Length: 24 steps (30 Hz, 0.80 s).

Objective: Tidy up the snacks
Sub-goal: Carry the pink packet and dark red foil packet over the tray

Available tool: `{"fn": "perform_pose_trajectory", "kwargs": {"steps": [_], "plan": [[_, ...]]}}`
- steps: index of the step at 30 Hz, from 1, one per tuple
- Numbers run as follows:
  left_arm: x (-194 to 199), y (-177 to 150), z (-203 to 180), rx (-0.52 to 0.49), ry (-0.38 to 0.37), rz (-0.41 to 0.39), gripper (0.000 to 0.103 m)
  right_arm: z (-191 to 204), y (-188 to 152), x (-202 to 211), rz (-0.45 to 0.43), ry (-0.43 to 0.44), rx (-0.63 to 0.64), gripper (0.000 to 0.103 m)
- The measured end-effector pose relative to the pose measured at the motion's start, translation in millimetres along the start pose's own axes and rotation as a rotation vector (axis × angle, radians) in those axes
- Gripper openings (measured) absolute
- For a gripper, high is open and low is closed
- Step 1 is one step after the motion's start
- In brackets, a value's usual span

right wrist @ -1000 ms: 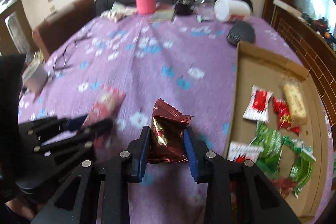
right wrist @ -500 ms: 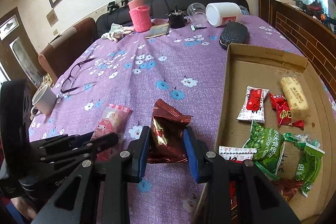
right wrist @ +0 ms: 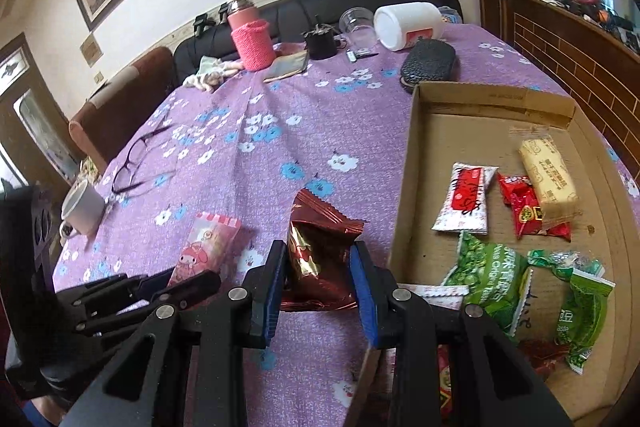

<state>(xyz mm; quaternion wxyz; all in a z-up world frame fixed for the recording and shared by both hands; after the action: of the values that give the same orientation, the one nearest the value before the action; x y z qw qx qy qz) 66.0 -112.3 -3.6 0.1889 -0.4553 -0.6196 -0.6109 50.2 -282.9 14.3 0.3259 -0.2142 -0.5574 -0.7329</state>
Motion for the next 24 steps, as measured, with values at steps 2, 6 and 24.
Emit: {"fn": "perform_pose_trajectory", "kwargs": {"steps": [2, 6, 24], "plan": [[1.5, -0.4, -3.3, -0.013, -0.001, -0.008, 0.023, -3.9, 1.4, 1.4, -0.006, -0.003, -0.013, 0.035], [2.9, -1.6, -9.9, -0.035, -0.011, -0.017, 0.023, -10.1, 3.6, 3.8, -0.015, -0.004, -0.036, 0.035], [22.2, -0.2, -66.9, -0.128, -0.059, -0.029, 0.023, -100.3, 21.8, 45.8, -0.141, -0.096, -0.3, 0.035]]}}
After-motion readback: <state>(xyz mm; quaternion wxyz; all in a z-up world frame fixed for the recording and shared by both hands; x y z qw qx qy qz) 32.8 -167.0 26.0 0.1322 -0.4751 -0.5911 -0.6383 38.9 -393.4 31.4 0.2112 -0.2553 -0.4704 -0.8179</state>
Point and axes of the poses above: each gripper's, at about its wrist camera, not at the fingertips, and x roughly against the way its jaws point, z to its left, y to its top, the point moved 2 cm from there along -x, roughly the way its jaws point, and after that the axes turned 1 degree about y, right-handed, at the moved point
